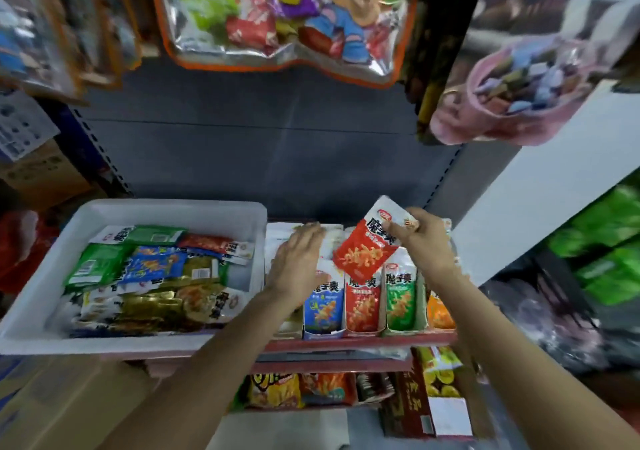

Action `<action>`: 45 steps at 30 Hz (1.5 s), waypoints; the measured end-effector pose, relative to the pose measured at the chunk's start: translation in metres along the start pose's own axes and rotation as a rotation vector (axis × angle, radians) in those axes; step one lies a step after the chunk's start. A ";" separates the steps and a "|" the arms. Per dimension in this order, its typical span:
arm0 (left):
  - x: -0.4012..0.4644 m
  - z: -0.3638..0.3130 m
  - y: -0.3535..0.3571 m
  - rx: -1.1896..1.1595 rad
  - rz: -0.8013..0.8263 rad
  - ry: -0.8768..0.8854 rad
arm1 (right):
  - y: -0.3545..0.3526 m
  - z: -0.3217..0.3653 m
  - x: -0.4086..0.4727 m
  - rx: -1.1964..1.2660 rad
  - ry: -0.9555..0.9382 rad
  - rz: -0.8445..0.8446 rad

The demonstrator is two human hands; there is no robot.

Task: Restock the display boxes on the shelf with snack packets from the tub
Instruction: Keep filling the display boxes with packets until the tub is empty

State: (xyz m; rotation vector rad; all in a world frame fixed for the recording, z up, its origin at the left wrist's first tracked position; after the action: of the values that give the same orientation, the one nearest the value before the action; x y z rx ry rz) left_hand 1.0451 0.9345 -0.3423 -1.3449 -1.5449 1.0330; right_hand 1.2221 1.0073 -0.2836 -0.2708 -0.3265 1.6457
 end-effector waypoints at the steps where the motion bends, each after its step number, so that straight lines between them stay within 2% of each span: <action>1: 0.000 -0.005 0.006 0.049 0.025 0.015 | -0.003 -0.003 0.002 -0.057 -0.009 0.022; 11: -0.004 -0.009 0.022 0.278 -0.007 -0.007 | -0.003 0.004 0.012 -0.388 -0.229 0.226; 15: -0.003 -0.010 0.023 0.301 -0.011 -0.018 | 0.022 -0.010 0.000 -0.525 -0.280 0.395; 20: -0.003 -0.011 0.022 0.284 -0.010 -0.031 | 0.043 -0.035 -0.003 -0.692 -0.303 0.361; 24: -0.002 -0.011 0.025 0.260 -0.010 -0.038 | 0.064 -0.048 -0.017 -0.851 -0.379 0.420; 29: -0.004 -0.012 0.020 0.163 -0.006 -0.012 | 0.073 -0.052 -0.025 -0.953 -0.458 0.379; 33: -0.014 0.004 -0.004 -0.006 -0.118 -0.051 | 0.079 -0.029 -0.027 -0.829 -0.468 0.340; 36: -0.031 0.037 -0.026 -0.090 -0.216 -0.158 | 0.107 -0.002 -0.035 -0.742 -0.513 0.366; 39: -0.051 0.084 -0.042 -0.106 -0.243 -0.295 | 0.155 0.027 -0.050 -0.576 -0.523 0.447; 41: -0.061 0.121 -0.048 -0.093 -0.221 -0.391 | 0.197 0.040 -0.061 -0.557 -0.526 0.531; 45: -0.074 0.187 -0.046 0.003 -0.083 -0.494 | 0.280 0.039 -0.072 -0.636 -0.393 0.682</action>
State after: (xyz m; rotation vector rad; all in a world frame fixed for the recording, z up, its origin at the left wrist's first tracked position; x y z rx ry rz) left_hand 0.8604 0.8448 -0.3650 -1.0578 -1.9344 1.3835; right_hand 0.9563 0.9095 -0.3518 -0.5805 -1.1634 2.2302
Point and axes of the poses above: each hand's wrist, its own x-axis towards the middle knuckle, its own y-axis out of the palm, z = x × y, the point moved 8 cm from there along x, towards the middle knuckle, and after that the axes turned 4 degrees about -z, right-handed, at the moved point
